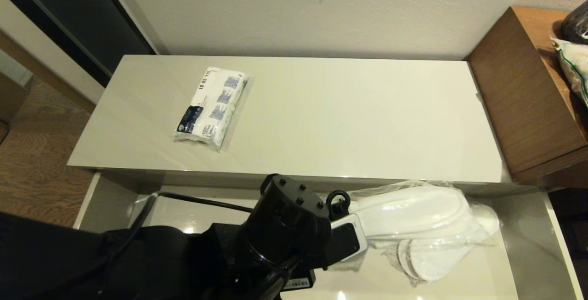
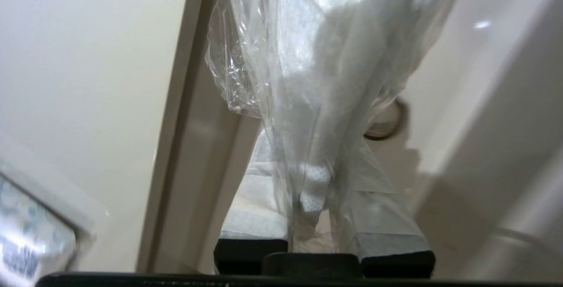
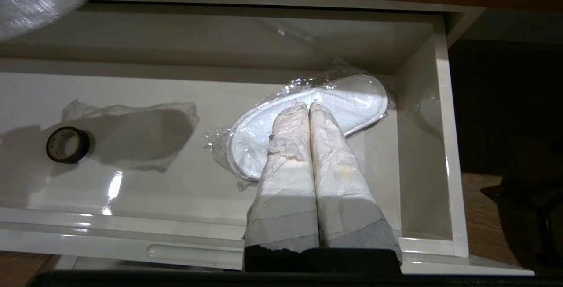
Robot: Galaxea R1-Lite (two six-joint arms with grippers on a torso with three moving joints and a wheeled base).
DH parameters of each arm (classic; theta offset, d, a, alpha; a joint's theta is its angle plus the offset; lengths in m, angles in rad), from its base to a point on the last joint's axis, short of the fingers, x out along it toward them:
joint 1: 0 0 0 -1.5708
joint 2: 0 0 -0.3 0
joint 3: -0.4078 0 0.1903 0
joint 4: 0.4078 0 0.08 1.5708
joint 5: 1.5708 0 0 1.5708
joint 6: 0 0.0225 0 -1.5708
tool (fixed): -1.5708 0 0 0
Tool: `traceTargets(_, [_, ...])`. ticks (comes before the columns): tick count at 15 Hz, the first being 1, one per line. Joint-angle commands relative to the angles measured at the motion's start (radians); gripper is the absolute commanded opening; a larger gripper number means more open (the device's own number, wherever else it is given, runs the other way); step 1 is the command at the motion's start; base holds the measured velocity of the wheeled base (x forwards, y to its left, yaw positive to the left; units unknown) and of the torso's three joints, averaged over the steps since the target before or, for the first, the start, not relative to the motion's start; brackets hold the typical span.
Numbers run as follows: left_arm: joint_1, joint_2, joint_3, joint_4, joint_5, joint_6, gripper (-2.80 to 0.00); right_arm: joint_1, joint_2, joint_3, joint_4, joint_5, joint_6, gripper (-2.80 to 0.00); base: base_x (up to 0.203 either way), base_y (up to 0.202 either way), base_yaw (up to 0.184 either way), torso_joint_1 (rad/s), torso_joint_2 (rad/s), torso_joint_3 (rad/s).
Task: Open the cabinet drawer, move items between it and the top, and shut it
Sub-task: Place the disposable slippers on the table
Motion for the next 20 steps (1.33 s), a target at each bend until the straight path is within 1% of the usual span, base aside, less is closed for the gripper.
traceTargets(1, [-0.042,-0.060,-0.049,0.040,0.020,-0.046,-2.80,0.000,0.001,0.000,-0.001,0.000,-0.001,-2.80,0.000,0.000,0.000,0.000,0.00,0.000])
traceTargets(3, [-0.049,-0.027,-0.182,0.082,0.053,-0.094,-2.80,0.000,0.001,0.000,0.000,0.000,-0.001,-2.80,0.000,0.000,0.000,0.000,0.00,0.000])
traceTargets(5, [-0.041,0.070,-0.346,0.125,0.070,-0.133,-2.80,0.000,0.001,0.000,-0.001,0.000,-0.001,-2.80,0.000,0.000,0.000,0.000,0.00,0.000])
traceTargets(7, [-0.004,0.206,-0.514,0.159,0.077,-0.156,-2.80,0.000,0.001,0.000,-0.001,0.000,-0.001,-2.80,0.000,0.000,0.000,0.000,0.00,0.000])
traceTargets(9, [0.044,0.346,-0.658,0.173,0.095,-0.165,-2.80,0.000,0.001,0.000,-0.001,0.000,-0.001,-2.80,0.000,0.000,0.000,0.000,0.00,0.000])
traceTargets(12, [0.130,0.503,-0.828,0.182,0.128,-0.165,-2.80,0.000,0.001,0.000,-0.001,0.000,-0.001,-2.80,0.000,0.000,0.000,0.000,0.00,0.000])
traceTargets(13, [0.155,0.538,-0.874,0.183,0.137,-0.157,0.00,0.000,0.001,0.000,-0.001,0.000,-0.001,-2.80,0.000,0.000,0.000,0.000,0.00,0.000])
traceTargets(15, [0.192,0.591,-0.943,0.179,0.159,-0.130,0.00,0.000,0.001,0.000,0.000,0.000,-0.001,-2.80,0.000,0.000,0.000,0.000,0.00,0.000])
traceTargets(16, [0.204,0.609,-0.969,0.178,0.171,-0.126,0.00,0.000,0.001,0.000,0.001,0.000,-0.002,-2.80,0.000,0.000,0.000,0.000,0.00,0.000])
traceTargets(18, [0.208,0.598,-0.984,0.179,0.177,-0.125,0.00,0.000,0.001,0.000,0.000,0.000,-0.001,-2.80,0.000,0.000,0.000,0.000,0.00,0.000])
traceTargets(20, [0.201,0.546,-0.972,0.180,0.177,-0.130,0.00,0.000,0.001,0.000,-0.001,0.000,-0.001,-2.80,0.000,0.000,0.000,0.000,0.00,0.000])
